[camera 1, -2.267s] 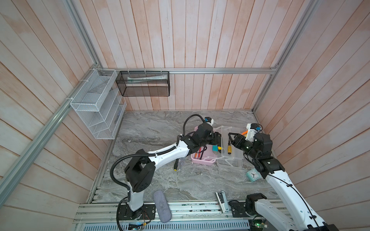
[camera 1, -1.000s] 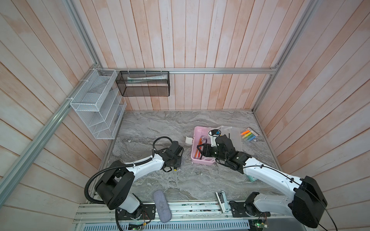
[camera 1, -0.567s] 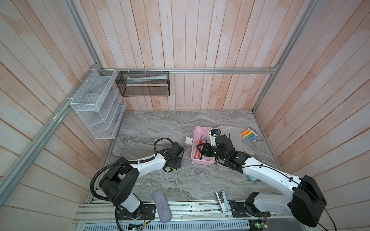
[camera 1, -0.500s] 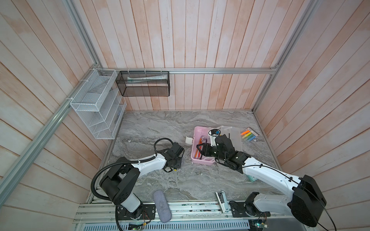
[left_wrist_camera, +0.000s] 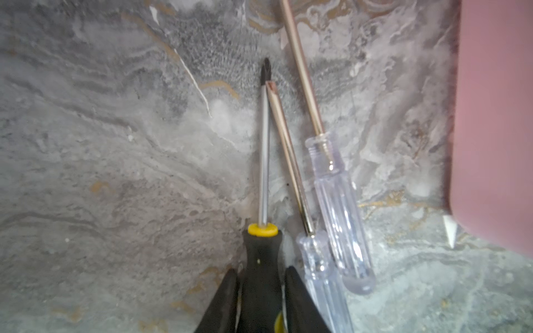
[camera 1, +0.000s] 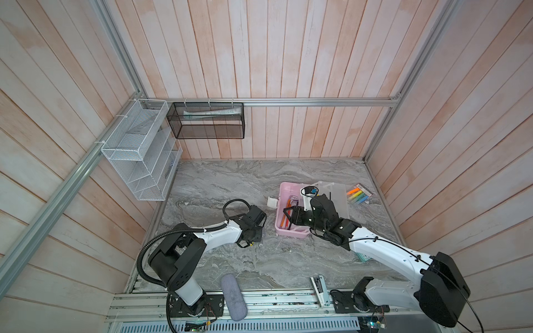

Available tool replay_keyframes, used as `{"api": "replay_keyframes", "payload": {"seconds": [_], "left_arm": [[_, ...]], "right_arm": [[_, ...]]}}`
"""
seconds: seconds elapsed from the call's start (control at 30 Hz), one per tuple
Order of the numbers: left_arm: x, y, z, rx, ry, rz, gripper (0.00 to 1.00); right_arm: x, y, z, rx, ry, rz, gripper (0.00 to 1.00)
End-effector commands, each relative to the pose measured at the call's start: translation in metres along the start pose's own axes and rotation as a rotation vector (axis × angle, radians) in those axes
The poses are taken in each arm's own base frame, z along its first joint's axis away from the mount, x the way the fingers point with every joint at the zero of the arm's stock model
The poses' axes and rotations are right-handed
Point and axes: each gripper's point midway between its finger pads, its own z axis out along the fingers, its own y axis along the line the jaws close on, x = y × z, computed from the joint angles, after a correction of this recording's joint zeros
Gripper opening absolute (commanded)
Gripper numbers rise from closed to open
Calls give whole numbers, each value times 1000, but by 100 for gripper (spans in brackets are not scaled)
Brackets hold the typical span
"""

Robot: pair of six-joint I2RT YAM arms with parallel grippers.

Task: Pack the tool kit
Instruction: 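Lower the left gripper and close it on the black-yellow screwdriver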

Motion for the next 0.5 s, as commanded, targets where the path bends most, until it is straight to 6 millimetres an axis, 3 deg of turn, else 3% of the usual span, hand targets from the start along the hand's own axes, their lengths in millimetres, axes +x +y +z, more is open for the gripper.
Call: {"api": "replay_keyframes", "payload": {"seconds": [0.0, 0.27, 0.4, 0.47], "left_arm": [[6, 8, 5, -40, 30, -12, 25], [-3, 17, -6, -78, 2, -15, 11], [-15, 29, -21, -97, -36, -39, 0], [-24, 30, -35, -82, -68, -57, 0]], "right_arm": [[1, -4, 3, -2, -4, 8, 52], [-4, -2, 2, -27, -16, 20, 52], [-11, 3, 0, -53, -31, 25, 52], [-16, 8, -4, -73, -45, 25, 52]]}}
